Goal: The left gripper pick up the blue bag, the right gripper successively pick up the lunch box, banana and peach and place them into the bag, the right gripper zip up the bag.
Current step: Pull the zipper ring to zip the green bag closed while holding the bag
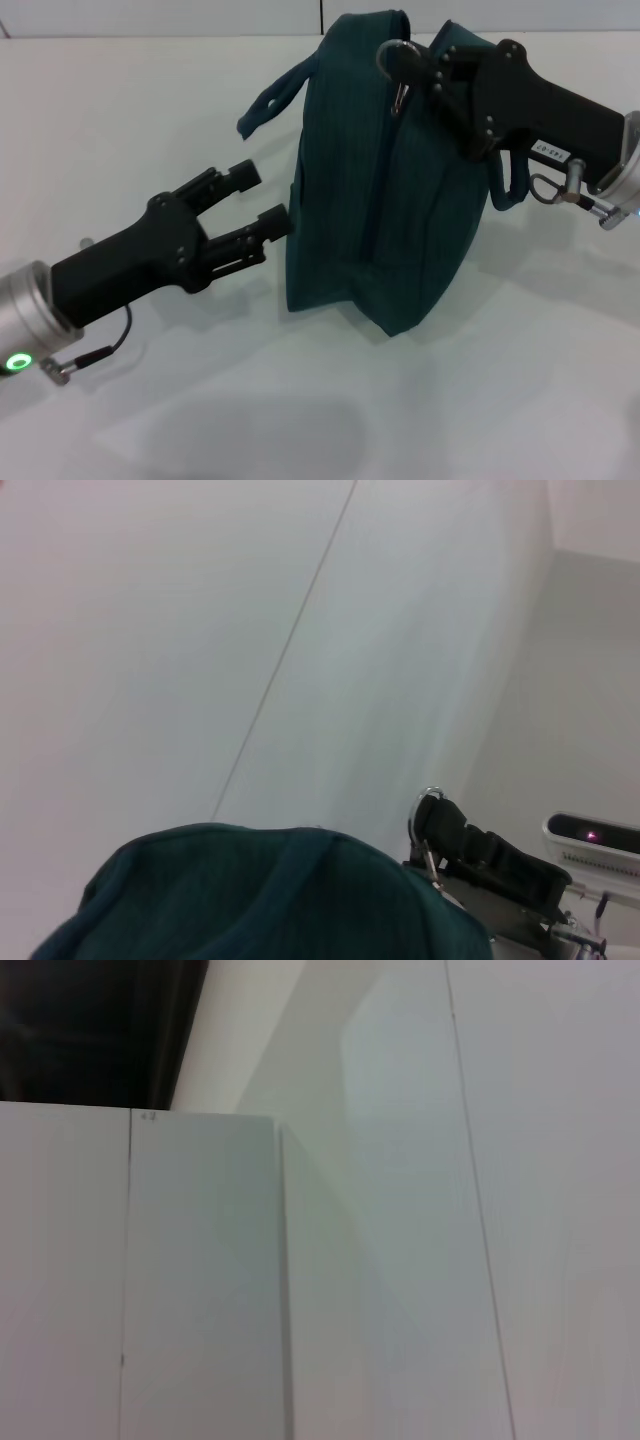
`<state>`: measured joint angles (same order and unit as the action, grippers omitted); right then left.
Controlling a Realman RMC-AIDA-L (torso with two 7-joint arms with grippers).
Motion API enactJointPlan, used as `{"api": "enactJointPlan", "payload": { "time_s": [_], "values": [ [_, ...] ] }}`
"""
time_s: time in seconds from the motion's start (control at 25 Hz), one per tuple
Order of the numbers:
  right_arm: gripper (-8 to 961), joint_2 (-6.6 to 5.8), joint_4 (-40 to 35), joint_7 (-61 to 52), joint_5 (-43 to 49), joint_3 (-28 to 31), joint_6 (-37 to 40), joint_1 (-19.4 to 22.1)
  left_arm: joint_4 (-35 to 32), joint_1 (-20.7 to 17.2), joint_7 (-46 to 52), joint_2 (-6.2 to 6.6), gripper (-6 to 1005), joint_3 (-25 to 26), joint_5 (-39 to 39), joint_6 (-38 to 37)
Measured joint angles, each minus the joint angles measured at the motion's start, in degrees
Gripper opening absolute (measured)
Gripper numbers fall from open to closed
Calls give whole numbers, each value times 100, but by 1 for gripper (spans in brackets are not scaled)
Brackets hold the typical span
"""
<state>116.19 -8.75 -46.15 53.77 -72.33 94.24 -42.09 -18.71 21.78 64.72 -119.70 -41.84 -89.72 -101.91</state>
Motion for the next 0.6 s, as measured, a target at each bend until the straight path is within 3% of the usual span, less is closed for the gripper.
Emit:
{"api": "enactJointPlan", "payload": {
  "time_s": [0.6],
  "values": [
    [66,0,-22,0,-60,-44,-152,-75,279,669,-72,-25,810,-33,182,565]
  ]
}}
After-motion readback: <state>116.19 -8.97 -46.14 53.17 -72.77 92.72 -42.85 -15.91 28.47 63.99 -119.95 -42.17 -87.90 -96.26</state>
